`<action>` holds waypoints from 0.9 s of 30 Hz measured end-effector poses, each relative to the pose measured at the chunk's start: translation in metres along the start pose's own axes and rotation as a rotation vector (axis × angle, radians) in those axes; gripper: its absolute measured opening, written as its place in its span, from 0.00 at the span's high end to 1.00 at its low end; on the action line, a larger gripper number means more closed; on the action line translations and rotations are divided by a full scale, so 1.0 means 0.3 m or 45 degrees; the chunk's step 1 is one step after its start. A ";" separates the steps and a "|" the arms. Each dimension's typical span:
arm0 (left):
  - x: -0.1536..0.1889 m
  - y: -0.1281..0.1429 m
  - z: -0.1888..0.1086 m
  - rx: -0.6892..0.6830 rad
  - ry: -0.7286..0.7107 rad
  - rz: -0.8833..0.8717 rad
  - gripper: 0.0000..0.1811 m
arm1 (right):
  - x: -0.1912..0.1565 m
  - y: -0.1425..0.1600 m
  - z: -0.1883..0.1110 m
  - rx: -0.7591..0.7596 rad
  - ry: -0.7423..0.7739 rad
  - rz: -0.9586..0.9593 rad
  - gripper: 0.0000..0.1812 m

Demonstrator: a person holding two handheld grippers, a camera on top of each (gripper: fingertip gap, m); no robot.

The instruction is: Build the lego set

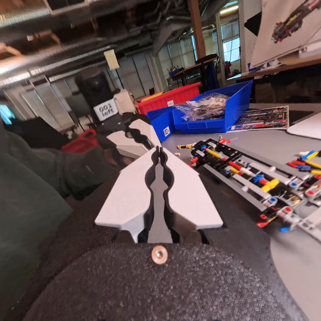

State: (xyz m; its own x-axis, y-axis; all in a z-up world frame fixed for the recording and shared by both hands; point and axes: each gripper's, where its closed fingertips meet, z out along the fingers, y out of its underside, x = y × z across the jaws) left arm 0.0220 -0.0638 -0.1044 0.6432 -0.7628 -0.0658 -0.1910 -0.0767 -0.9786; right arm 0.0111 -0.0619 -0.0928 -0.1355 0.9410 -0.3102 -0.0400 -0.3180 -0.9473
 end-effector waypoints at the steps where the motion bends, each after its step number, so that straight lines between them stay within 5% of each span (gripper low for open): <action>1: 0.005 0.013 0.002 -0.034 0.034 -0.024 0.99 | -0.006 0.004 -0.006 -0.061 -0.016 -0.103 1.00; 6: 0.053 0.115 0.020 -0.255 0.185 -0.059 0.99 | -0.029 0.078 -0.035 -0.482 -0.094 -0.592 0.92; 13: 0.119 0.199 0.033 -0.443 0.274 0.025 0.99 | -0.065 0.204 -0.034 -0.886 -0.340 -0.740 0.98; 27: 0.135 0.154 0.007 -0.323 0.391 -0.091 0.99 | -0.073 0.186 -0.085 -0.694 -0.372 -0.590 0.98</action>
State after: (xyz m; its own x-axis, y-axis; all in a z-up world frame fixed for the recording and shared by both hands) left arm 0.0408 -0.0969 -0.1527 0.4175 -0.9032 0.0993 -0.3559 -0.2631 -0.8967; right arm 0.0370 -0.0973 -0.1409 -0.4830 0.8710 0.0900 0.3266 0.2746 -0.9044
